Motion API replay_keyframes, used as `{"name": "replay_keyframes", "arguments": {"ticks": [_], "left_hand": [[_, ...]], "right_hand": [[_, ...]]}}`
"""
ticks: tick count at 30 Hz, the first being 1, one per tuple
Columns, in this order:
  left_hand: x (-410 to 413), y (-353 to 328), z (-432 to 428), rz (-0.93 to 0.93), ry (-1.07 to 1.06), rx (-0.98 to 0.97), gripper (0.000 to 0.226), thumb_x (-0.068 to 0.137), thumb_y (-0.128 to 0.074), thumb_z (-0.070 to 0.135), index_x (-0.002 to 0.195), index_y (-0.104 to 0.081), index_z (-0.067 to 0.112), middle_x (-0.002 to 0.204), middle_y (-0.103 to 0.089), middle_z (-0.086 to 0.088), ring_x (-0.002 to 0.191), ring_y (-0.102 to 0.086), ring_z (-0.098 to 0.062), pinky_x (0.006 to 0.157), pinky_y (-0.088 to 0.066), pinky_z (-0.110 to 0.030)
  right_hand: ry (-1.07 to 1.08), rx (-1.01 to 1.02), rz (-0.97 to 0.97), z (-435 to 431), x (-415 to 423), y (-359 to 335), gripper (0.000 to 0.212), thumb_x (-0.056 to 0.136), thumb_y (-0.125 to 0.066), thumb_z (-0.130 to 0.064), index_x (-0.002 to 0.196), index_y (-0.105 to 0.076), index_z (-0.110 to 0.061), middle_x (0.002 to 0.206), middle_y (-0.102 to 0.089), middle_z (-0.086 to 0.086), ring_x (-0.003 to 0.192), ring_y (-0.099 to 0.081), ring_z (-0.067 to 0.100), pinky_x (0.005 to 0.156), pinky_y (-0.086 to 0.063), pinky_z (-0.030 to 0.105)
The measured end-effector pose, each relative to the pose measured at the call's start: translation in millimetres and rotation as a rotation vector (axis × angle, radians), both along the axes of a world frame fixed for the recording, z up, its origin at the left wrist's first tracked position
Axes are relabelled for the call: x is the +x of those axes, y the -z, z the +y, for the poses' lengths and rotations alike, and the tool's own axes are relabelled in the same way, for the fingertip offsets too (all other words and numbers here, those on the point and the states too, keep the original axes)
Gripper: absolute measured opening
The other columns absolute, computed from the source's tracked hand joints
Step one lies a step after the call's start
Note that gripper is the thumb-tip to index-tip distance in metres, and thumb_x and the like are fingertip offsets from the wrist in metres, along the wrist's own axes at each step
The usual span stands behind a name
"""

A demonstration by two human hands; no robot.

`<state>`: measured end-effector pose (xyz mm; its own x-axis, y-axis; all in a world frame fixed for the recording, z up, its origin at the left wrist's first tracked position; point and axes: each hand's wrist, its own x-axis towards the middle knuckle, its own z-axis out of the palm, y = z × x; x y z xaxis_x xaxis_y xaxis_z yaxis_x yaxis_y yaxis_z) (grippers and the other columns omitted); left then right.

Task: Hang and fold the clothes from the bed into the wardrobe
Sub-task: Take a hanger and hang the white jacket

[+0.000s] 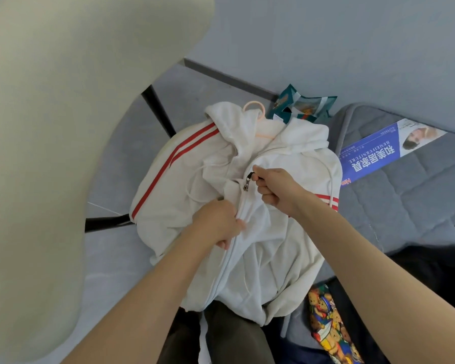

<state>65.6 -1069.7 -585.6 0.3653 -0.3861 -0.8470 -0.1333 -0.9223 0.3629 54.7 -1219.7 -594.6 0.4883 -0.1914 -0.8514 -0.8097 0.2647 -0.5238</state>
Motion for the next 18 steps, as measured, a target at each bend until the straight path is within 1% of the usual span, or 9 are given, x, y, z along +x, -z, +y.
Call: {"name": "replay_keyframes", "arguments": {"ticks": [2,4,7,9,11,13,15,16,18], "left_hand": [[2,-4,1,0.112,0.058,0.046,0.034,0.096,-0.048,0.033,0.094,-0.064,0.004,0.072,-0.072,-0.008,0.056,-0.061,-0.017,0.073,-0.054,-0.026],[0,-9,4,0.190,0.096,0.078,0.033,0.096,-0.049,0.033,0.103,-0.062,0.002,0.071,-0.069,-0.007,0.056,-0.059,-0.016,0.074,-0.055,-0.027],[-7,-9,13,0.294,0.131,0.118,0.039,0.097,-0.051,0.033,0.108,-0.064,-0.002,0.076,-0.068,-0.007,0.060,-0.058,-0.015,0.072,-0.054,-0.025],[-14,-8,22,0.378,0.156,0.170,0.042,0.096,-0.053,0.034,0.111,-0.064,-0.004,0.085,-0.069,-0.010,0.065,-0.059,-0.014,0.069,-0.052,-0.022],[-19,-4,30,0.437,0.149,0.220,0.043,0.095,-0.056,0.034,0.112,-0.063,-0.005,0.093,-0.070,-0.013,0.064,-0.059,-0.013,0.064,-0.050,-0.021],[-20,-4,34,0.347,0.161,0.244,0.041,0.091,-0.061,0.038,0.108,-0.061,0.000,0.102,-0.071,-0.013,0.067,-0.062,-0.015,0.065,-0.051,-0.024],[-17,-1,29,0.066,0.198,0.208,0.046,0.085,-0.063,0.049,0.109,-0.057,0.010,0.105,-0.068,-0.007,0.085,-0.064,-0.020,0.073,-0.049,-0.029],[-15,0,23,-0.075,0.151,0.155,0.049,0.083,-0.061,0.054,0.109,-0.054,0.014,0.105,-0.064,-0.004,0.091,-0.063,-0.021,0.075,-0.047,-0.030],[-12,5,4,-0.249,-0.023,0.031,0.045,0.088,-0.051,0.057,0.102,-0.050,0.014,0.097,-0.061,-0.003,0.088,-0.060,-0.024,0.072,-0.044,-0.033]], "right_hand": [[0.029,-0.002,0.014,0,3,1,0.036,0.101,-0.046,-0.024,0.066,-0.045,-0.015,0.040,-0.029,-0.012,0.034,-0.020,0.005,0.034,-0.016,0.016],[0.058,-0.009,0.021,-1,5,0,0.036,0.100,-0.047,-0.023,0.064,-0.046,-0.015,0.042,-0.030,-0.010,0.034,-0.021,0.005,0.034,-0.016,0.016],[0.121,-0.024,-0.009,-4,11,-3,0.034,0.099,-0.048,-0.020,0.065,-0.047,-0.015,0.046,-0.032,-0.008,0.036,-0.021,0.005,0.033,-0.017,0.016],[0.211,-0.042,-0.045,-9,17,-5,0.033,0.100,-0.047,-0.023,0.067,-0.049,-0.016,0.043,-0.035,-0.011,0.036,-0.023,0.005,0.032,-0.019,0.016],[0.212,-0.104,-0.071,-15,20,-7,0.035,0.100,-0.048,-0.029,0.068,-0.053,-0.017,0.047,-0.039,-0.011,0.040,-0.024,0.005,0.035,-0.019,0.017],[0.130,-0.156,-0.078,-15,18,-7,0.035,0.100,-0.048,-0.030,0.069,-0.057,-0.018,0.054,-0.042,-0.008,0.044,-0.024,0.007,0.038,-0.018,0.018],[0.047,-0.184,-0.068,-15,15,-6,0.032,0.099,-0.049,-0.029,0.070,-0.058,-0.018,0.057,-0.043,-0.007,0.043,-0.024,0.008,0.038,-0.017,0.019],[0.014,-0.197,-0.059,-15,14,-6,0.031,0.098,-0.049,-0.029,0.070,-0.058,-0.019,0.058,-0.043,-0.007,0.043,-0.024,0.008,0.038,-0.017,0.019],[-0.020,-0.210,-0.048,-19,14,-7,0.031,0.097,-0.049,-0.029,0.070,-0.057,-0.019,0.058,-0.043,-0.006,0.042,-0.023,0.008,0.037,-0.016,0.019]]}}
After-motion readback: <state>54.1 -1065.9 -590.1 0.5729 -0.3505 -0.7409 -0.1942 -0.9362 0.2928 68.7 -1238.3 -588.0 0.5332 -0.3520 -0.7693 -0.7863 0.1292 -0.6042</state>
